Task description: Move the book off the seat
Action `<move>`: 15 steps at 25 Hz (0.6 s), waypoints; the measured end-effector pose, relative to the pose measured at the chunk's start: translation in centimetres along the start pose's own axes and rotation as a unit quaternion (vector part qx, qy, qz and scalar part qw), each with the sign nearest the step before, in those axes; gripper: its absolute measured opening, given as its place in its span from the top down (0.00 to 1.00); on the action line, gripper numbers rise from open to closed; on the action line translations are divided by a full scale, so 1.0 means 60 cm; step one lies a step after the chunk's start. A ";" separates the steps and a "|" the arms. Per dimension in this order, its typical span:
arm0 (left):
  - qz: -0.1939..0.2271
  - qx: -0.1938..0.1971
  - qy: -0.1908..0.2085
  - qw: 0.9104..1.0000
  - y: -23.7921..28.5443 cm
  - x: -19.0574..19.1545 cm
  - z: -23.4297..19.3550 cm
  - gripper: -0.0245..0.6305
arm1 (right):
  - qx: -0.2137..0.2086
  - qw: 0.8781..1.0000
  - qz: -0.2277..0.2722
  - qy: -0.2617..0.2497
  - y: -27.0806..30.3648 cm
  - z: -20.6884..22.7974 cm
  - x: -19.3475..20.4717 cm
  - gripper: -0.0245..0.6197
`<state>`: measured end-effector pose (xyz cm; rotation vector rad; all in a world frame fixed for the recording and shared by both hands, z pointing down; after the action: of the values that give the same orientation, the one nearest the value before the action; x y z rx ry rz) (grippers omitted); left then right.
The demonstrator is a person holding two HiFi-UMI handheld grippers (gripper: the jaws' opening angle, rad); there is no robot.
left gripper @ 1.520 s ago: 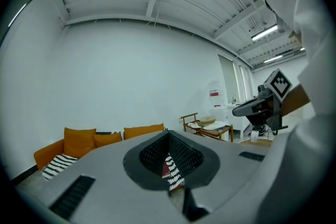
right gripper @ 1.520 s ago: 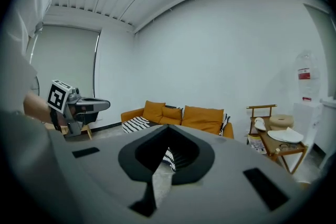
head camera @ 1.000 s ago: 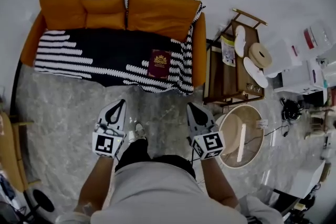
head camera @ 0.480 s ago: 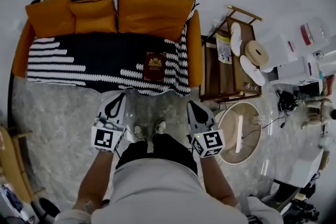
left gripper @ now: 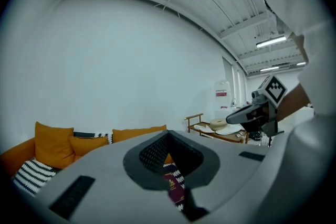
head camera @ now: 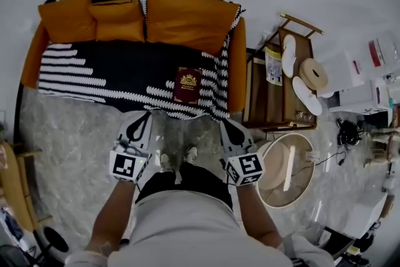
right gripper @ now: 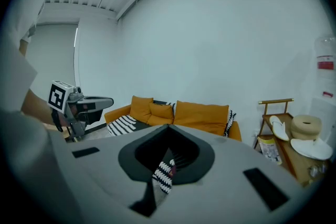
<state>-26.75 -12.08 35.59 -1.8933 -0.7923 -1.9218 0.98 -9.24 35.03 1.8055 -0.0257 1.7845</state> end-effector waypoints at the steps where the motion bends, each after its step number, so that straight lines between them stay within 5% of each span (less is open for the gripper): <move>1: 0.000 -0.002 0.000 1.000 0.007 0.000 0.001 0.94 | -0.004 1.000 -0.005 0.003 0.008 0.007 0.007 0.93; 7: -0.016 -0.020 -0.020 0.999 0.045 0.022 -0.009 0.94 | -0.037 0.998 -0.044 0.016 0.083 0.051 0.049 0.93; 13: -0.029 -0.036 -0.041 0.998 0.099 0.122 -0.039 0.94 | -0.082 0.994 -0.077 0.013 0.207 0.092 0.117 0.92; 15: -0.033 -0.034 -0.047 0.998 0.113 0.158 -0.044 0.94 | -0.087 0.992 -0.090 0.029 0.243 0.104 0.152 0.84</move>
<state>-25.44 -17.60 46.10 -2.0345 -0.8374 -1.9328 1.55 -20.32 49.56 1.5798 0.0035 1.6537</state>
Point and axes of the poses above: the fingertips, and each gripper's own axes: y forward along the fingers, z to its right, x out of its underside, the point moved 7 cm from there along -y, backward along the fingers
